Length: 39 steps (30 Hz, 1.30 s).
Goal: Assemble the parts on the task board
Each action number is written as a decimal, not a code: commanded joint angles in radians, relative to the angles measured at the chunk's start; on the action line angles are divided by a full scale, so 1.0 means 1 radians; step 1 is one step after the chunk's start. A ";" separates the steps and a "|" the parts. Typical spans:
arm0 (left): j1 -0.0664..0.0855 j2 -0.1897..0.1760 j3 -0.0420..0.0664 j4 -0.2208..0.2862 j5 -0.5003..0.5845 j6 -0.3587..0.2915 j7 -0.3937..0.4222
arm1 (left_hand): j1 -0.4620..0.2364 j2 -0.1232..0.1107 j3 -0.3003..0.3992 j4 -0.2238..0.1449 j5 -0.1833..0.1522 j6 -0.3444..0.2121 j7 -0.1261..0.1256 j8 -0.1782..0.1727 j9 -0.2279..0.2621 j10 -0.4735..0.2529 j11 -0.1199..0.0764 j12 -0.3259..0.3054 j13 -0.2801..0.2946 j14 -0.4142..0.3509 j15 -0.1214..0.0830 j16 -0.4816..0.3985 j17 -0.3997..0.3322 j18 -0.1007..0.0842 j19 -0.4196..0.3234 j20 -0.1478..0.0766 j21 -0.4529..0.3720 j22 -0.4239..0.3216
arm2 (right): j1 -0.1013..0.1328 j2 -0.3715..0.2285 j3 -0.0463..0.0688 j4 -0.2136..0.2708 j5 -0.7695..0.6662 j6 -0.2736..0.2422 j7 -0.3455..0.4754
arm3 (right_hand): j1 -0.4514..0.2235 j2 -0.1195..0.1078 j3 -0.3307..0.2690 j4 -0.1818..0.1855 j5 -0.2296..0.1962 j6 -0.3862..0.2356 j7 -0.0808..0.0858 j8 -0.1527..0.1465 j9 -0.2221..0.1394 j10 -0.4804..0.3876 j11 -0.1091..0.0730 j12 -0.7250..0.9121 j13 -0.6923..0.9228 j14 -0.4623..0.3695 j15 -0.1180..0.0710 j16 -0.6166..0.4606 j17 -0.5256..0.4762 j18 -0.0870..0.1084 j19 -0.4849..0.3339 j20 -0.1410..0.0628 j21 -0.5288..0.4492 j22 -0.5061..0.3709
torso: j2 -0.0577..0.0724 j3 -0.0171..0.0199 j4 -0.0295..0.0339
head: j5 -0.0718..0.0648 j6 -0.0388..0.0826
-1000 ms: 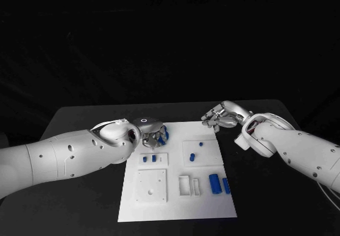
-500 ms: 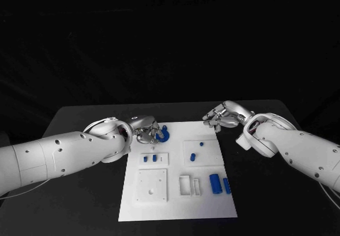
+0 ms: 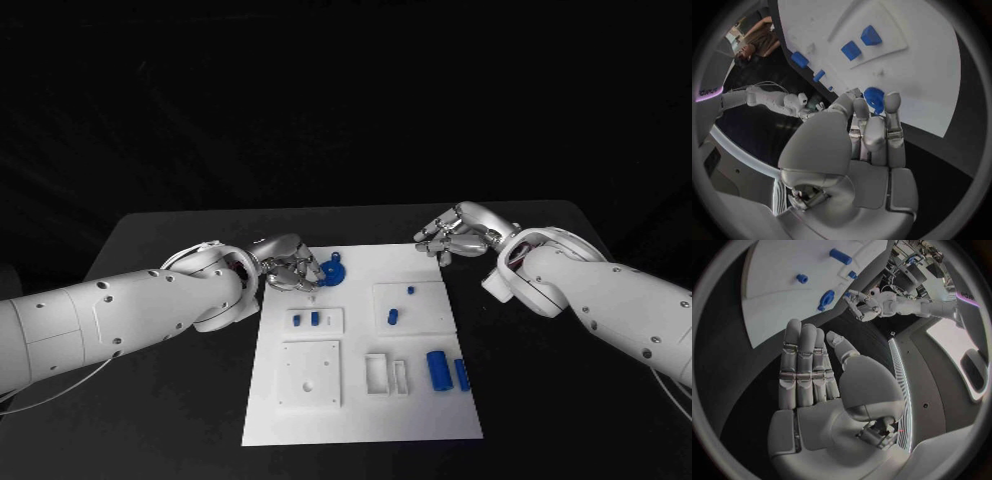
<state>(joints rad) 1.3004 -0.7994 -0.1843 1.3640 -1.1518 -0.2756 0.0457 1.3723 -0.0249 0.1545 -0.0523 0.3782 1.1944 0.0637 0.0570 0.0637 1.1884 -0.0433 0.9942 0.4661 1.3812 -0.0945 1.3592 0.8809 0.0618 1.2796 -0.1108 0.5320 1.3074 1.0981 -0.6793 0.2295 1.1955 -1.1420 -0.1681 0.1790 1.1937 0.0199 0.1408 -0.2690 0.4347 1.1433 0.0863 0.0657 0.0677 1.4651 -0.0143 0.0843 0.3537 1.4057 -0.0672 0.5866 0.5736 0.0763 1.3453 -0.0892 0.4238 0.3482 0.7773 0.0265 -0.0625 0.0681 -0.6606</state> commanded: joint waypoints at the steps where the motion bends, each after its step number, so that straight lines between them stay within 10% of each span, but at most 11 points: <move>1: -0.010 0.003 0.000 -0.005 0.055 -0.005 0.055 | 0.000 0.011 0.000 -0.009 -0.006 0.002 -0.002 0.005 0.001 0.008 0.001 0.006 0.003 0.006 0.001 0.004 0.001 0.006 -0.006 0.001 0.006 0.022 | 0.000 -0.001 0.001 -0.001 0.003 0.004 0.009 | -0.007 -0.001 -0.005 -0.002 0.005 -0.009 0.000 -0.003 -0.001 0.044 -0.005 -0.005 0.001 -0.007 -0.003 0.005 -0.001 -0.009 0.009 0.000 -0.003 0.000 | 0.000 0.0005 -0.0004 | 0.001 -0.002; 39: -0.035 -0.008 -0.001 -0.025 0.040 0.072 0.043 | 0.000 0.020 0.001 -0.023 -0.006 -0.002 0.001 0.005 0.001 0.004 0.002 0.004 0.012 0.004 0.001 0.004 0.007 0.007 -0.015 0.001 0.021 0.020 | 0.000 -0.001 0.001 -0.006 0.003 0.006 0.014 | -0.007 -0.001 -0.005 -0.002 0.005 -0.009 0.000 -0.003 -0.001 0.044 -0.005 -0.005 0.001 -0.007 -0.003 0.005 -0.001 -0.009 0.009 0.000 -0.003 0.000 | 0.000 0.0013 -0.0010 | 0.001 -0.014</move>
<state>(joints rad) 1.2665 -0.8080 -0.1854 1.3386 -1.0947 -0.2326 0.0932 1.3724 -0.0144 0.1563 -0.0703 0.3782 1.1926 0.0619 0.0589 0.0631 1.1879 -0.0426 0.9941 0.4766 1.3811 -0.0945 1.3591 0.8875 0.0617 1.2718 -0.1109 0.5477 1.3078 1.0979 -0.6804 0.2295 1.1897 -1.1418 -0.1679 0.1825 1.1938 0.0198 0.1408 -0.2691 0.4346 1.1433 0.0863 0.0657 0.0677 1.4651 -0.0143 0.0843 0.3535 1.4057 -0.0673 0.5865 0.5737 0.0763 1.3452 -0.0892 0.4239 0.3482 0.7775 0.0277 -0.0633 0.0692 -0.6738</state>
